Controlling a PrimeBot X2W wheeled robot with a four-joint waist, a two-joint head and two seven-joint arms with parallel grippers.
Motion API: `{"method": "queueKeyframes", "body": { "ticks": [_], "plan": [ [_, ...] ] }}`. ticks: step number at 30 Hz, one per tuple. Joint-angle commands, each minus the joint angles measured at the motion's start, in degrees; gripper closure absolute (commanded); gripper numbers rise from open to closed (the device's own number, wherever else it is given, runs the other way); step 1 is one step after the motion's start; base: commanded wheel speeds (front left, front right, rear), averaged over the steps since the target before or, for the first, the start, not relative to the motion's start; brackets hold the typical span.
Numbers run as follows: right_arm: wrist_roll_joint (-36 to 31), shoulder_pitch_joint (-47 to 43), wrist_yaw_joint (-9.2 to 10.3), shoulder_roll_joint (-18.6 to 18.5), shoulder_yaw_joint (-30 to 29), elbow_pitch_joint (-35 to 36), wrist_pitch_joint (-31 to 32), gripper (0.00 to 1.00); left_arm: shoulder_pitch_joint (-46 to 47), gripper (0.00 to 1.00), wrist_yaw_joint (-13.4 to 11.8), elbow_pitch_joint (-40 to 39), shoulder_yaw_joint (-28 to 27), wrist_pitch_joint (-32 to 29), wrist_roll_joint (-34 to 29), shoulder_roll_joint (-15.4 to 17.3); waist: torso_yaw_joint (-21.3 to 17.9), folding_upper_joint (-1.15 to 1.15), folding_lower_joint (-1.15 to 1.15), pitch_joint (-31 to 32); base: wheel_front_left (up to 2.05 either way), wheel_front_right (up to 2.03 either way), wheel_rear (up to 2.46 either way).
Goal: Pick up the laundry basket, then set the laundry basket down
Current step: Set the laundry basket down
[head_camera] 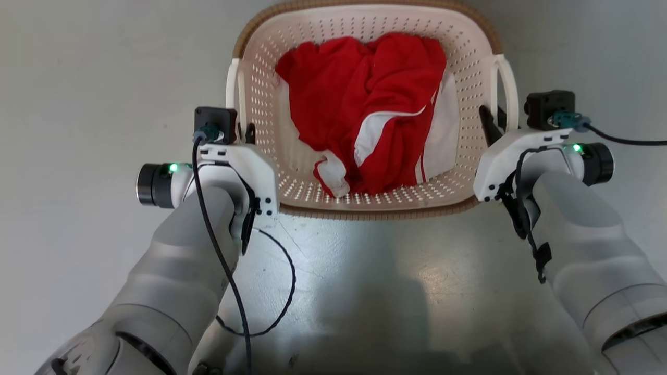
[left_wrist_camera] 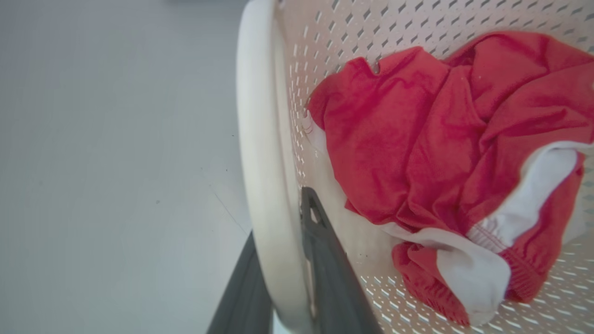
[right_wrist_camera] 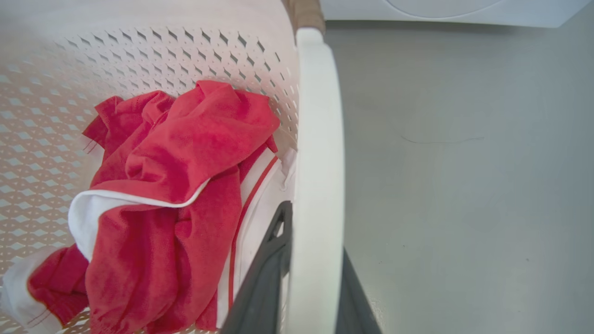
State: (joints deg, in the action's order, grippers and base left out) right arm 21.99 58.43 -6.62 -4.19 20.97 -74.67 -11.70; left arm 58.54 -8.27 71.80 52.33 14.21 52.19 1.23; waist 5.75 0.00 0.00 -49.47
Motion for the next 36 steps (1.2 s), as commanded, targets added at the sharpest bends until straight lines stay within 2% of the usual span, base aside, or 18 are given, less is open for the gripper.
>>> {"method": "queueKeyframes", "body": {
  "ticks": [1, 13, 15, 16, 17, 18, 19, 20, 36],
  "plan": [
    [-1.80, -1.31, -0.87, 1.31, 0.63, 0.72, -0.86, 1.00, 1.13, 1.00, -0.85, -0.65, -0.84, 0.77, -1.40, 1.71, 0.11, 0.00, 0.00, -0.64, 0.00, 0.00, 0.00],
    [-4.90, -1.26, -0.87, 1.31, -2.51, 0.72, -1.51, 1.00, 0.33, 1.00, -1.18, -2.07, -3.30, 0.78, -4.05, 1.81, 0.27, 0.00, 0.00, -1.32, 0.00, 0.00, 0.00],
    [-5.11, -1.23, -0.87, 1.31, -2.57, 0.72, -1.54, 0.76, 0.25, 0.66, -1.05, -1.95, -3.60, 0.78, -4.26, 1.79, 0.25, 0.00, 0.00, -1.38, 0.00, 0.00, 0.00],
    [-5.19, -1.25, -0.87, 1.31, -2.61, 0.72, -1.54, 0.64, 0.19, 0.31, -0.99, -1.88, -3.73, 0.78, -4.36, 1.78, 0.25, 0.00, 0.00, -1.38, 0.00, 0.00, 0.00],
    [-5.28, -1.29, -0.87, 1.31, -2.66, 0.72, -1.54, 0.52, 0.12, 0.00, -0.98, -1.80, -3.85, 0.78, -4.46, 1.77, 0.24, 0.00, 0.00, -1.34, 0.00, 0.00, 0.00],
    [-5.38, -1.33, -0.87, 1.31, -2.73, 0.72, -1.56, 0.22, 0.05, 0.00, -0.99, -1.72, -3.98, 0.78, -4.55, 1.76, 0.21, 0.00, 0.00, -1.28, 0.00, 0.00, 0.00],
    [-5.38, -1.33, -0.87, 1.31, -2.73, 0.72, -1.56, 0.22, 0.05, 0.00, -0.99, -1.72, -3.98, 0.78, -4.55, 1.76, 0.21, 0.00, 0.00, -1.28, 0.00, 0.00, 0.00],
    [-5.48, -1.37, -0.87, 1.31, -2.82, 0.72, -1.56, 0.00, 0.00, 0.00, -1.05, -1.64, -4.13, 0.78, -4.61, 1.75, 0.21, 0.00, 0.00, -1.22, 0.00, 0.00, 0.00],
    [-8.05, -1.90, -0.87, 1.31, -5.81, 0.71, -1.69, 0.00, -0.96, 0.00, -1.81, -1.43, -6.76, 0.78, -6.78, 1.70, -0.21, 0.00, 0.00, 2.11, 0.00, 0.00, 0.00]
  ]
}}
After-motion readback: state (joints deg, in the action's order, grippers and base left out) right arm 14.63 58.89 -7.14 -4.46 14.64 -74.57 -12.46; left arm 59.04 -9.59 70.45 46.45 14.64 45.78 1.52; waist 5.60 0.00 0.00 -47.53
